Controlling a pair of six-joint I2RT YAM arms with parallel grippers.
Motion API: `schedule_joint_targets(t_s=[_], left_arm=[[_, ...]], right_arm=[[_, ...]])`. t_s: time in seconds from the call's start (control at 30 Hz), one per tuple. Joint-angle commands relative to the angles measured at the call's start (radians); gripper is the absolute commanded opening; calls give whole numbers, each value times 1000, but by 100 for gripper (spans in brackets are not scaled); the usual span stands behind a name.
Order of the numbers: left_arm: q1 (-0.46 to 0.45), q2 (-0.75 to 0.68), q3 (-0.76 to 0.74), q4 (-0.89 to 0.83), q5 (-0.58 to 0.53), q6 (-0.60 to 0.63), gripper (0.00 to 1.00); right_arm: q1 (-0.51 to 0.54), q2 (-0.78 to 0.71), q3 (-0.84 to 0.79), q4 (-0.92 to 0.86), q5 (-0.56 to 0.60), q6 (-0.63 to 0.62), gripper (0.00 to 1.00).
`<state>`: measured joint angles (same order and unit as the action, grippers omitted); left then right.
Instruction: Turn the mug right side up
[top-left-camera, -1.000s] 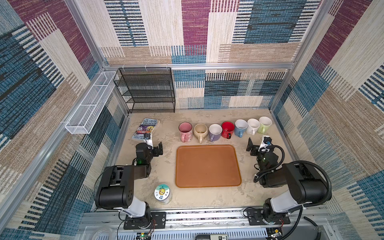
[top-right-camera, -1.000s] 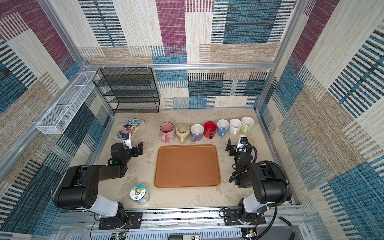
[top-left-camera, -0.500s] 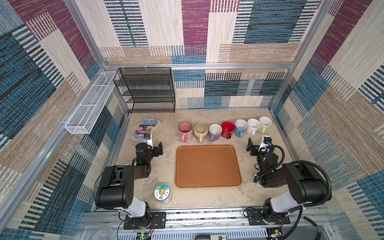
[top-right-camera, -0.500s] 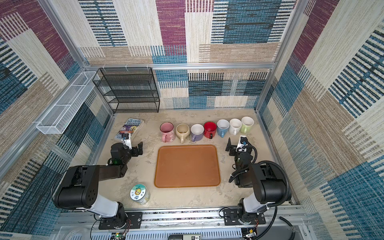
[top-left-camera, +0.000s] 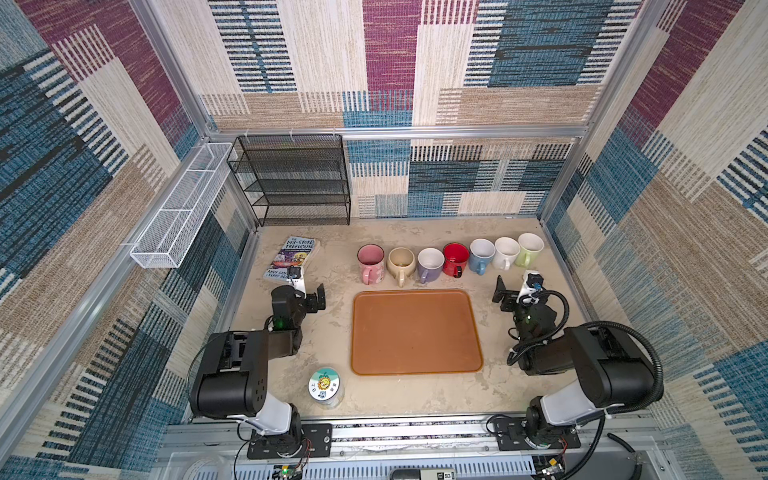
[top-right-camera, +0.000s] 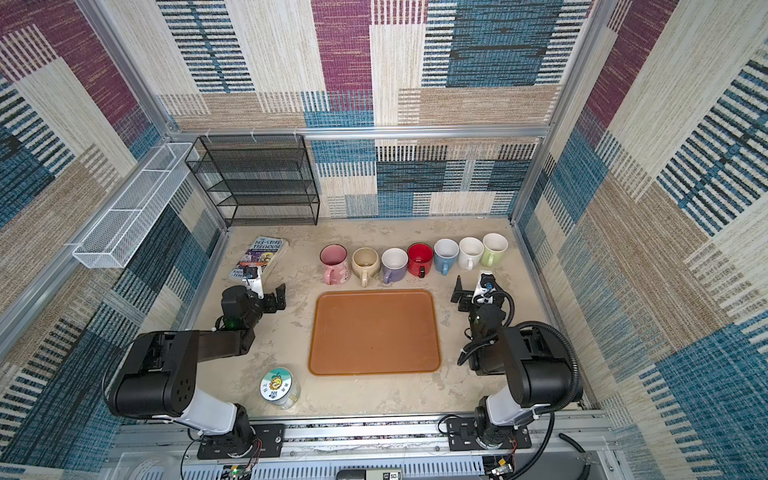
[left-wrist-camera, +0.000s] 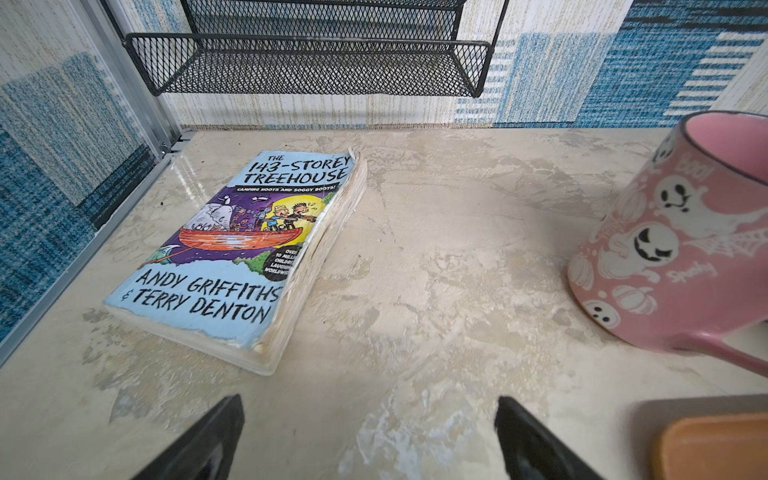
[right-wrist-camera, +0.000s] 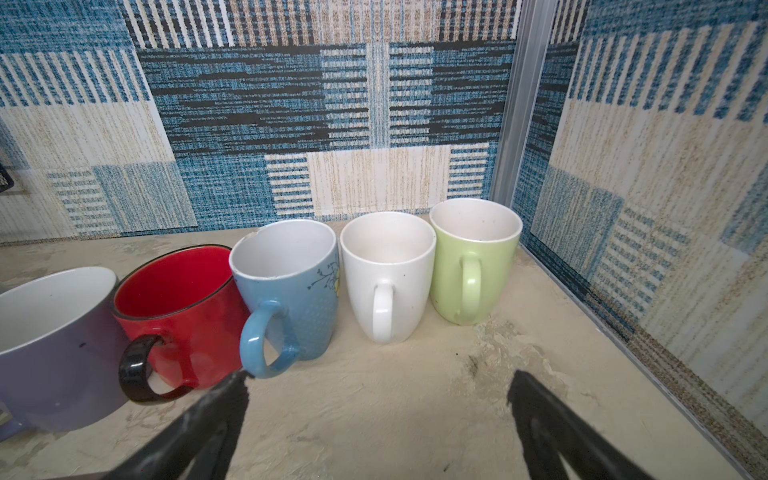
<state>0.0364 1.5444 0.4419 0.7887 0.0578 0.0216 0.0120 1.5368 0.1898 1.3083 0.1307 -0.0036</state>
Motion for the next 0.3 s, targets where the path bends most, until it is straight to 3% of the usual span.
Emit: schedule_joint_targets(t_s=[0.0,0.27], left_arm=[[0,0,0,5,7,1,99],[0,-1,1,4,7,1,99]], right_arm=[[0,-1,5,5,-6,5,100],[0,-2,6,3,-7,5,100]])
